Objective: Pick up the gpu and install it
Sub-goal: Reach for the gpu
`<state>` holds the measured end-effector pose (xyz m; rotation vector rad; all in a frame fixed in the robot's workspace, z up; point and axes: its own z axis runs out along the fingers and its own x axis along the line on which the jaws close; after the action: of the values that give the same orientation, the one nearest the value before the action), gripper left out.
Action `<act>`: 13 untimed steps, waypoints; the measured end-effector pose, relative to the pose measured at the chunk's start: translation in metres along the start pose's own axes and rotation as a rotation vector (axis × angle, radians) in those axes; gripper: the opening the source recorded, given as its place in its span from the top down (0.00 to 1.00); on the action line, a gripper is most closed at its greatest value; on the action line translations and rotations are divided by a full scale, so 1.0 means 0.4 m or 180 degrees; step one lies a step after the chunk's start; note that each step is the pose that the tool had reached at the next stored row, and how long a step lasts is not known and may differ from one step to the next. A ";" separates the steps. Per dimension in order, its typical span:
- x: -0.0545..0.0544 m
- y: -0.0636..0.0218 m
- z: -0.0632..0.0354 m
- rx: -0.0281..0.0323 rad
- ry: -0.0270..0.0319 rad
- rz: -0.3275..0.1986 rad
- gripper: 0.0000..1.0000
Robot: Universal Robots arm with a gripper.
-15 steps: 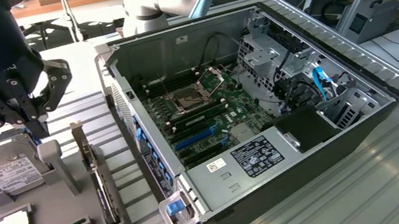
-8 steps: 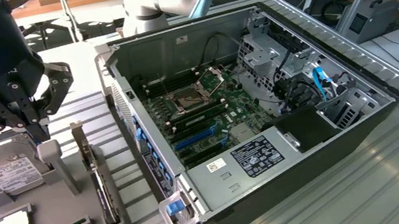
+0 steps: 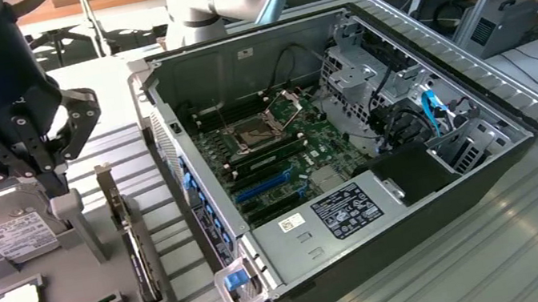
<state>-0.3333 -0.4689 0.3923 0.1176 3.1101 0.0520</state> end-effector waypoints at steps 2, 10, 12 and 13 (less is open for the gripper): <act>0.000 -0.003 0.000 0.0000 0.0000 0.0000 0.89; -0.001 -0.016 0.000 0.0002 0.0000 0.0000 0.89; -0.002 -0.020 -0.001 0.0003 0.0000 0.0000 0.89; -0.002 -0.022 -0.001 0.0003 0.0000 0.0000 0.89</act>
<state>-0.3332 -0.4777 0.3923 0.1175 3.1101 0.0506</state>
